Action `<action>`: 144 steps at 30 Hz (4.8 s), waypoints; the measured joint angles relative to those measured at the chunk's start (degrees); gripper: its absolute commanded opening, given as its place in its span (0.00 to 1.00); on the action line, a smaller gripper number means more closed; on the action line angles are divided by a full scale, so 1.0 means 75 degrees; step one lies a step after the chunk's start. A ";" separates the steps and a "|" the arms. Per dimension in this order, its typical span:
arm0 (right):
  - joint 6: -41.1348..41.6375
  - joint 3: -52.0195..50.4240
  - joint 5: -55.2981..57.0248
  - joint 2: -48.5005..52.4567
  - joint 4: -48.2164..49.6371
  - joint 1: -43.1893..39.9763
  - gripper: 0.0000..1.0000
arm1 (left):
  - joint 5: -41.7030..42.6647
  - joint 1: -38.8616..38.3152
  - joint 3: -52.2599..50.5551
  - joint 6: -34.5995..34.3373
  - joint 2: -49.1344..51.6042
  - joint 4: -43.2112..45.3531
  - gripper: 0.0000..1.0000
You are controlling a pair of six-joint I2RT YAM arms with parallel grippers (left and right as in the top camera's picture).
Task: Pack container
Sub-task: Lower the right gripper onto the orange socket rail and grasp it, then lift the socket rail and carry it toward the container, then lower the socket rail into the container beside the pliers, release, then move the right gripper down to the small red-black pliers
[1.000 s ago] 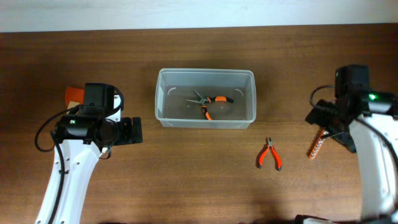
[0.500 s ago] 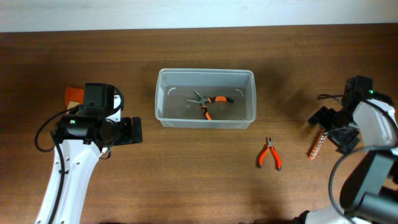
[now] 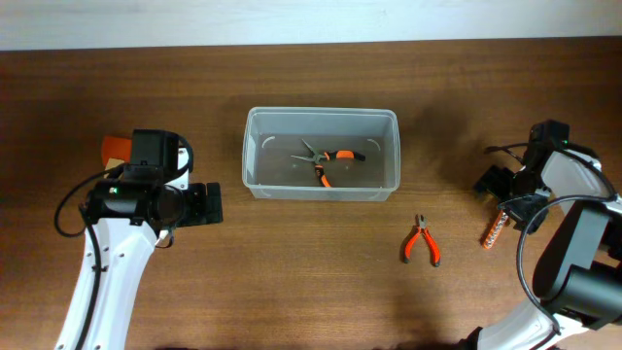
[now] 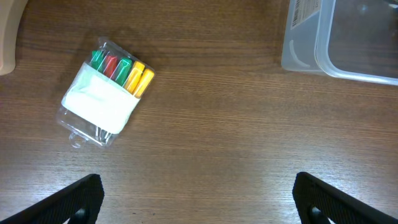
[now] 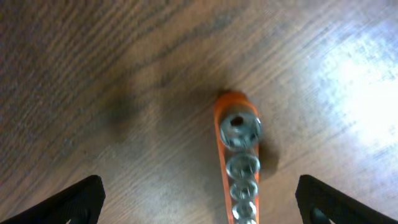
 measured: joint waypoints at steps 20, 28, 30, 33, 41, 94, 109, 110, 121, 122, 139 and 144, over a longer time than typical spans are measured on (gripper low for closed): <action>-0.0195 -0.0635 0.0163 -0.0082 0.0542 -0.0006 0.73 | 0.0000 0.0000 0.0000 0.0000 0.0000 0.0006 0.99; -0.0172 -0.0644 0.0160 -0.0090 0.0519 -0.0006 0.42 | 0.0000 0.0000 0.0000 0.0000 0.0000 0.0003 0.99; -0.0189 -0.0647 0.0163 -0.0090 0.0516 -0.0015 0.38 | 0.0000 0.0000 0.0000 0.0000 0.0000 0.0003 0.99; -0.0175 -0.0650 0.0163 -0.0093 0.0519 -0.0020 0.30 | 0.0000 0.0000 0.0000 0.0000 0.0000 0.0003 0.99; -0.0189 -0.0650 0.0137 -0.0111 0.0542 -0.0026 0.04 | 0.0000 0.0000 0.0000 0.0000 0.0000 0.0003 0.99; -0.9623 0.6414 -0.1711 0.3246 -0.3666 0.5881 0.06 | 0.0000 0.0000 -0.0003 0.0000 0.0000 0.0023 0.99; -0.9646 0.6417 -0.1769 0.3255 -0.3701 0.5884 0.30 | 0.0000 0.0000 -0.0003 0.0000 0.0000 0.0023 0.99; -0.9643 0.6417 -0.1772 0.3255 -0.3701 0.5884 0.31 | 0.0000 0.0000 -0.0003 0.0000 0.0000 0.0023 0.99; -0.8708 0.6577 -0.1524 0.2722 -0.4176 0.5694 0.53 | 0.0000 0.0000 -0.0003 0.0000 0.0000 0.0038 0.99; -0.8431 0.6665 -0.1402 0.2500 -0.4188 0.5613 0.73 | 0.0000 0.0000 -0.0003 0.0000 0.0000 0.0052 0.99; -0.4319 0.7134 -0.0350 -0.0819 -0.6327 0.2594 0.99 | 0.0000 0.0000 -0.0003 0.0029 0.0000 0.0061 0.99; -0.3818 0.5756 -0.0353 -0.1670 -0.6330 0.2632 0.99 | 0.0000 0.0000 0.0000 0.0029 0.0000 0.0050 0.99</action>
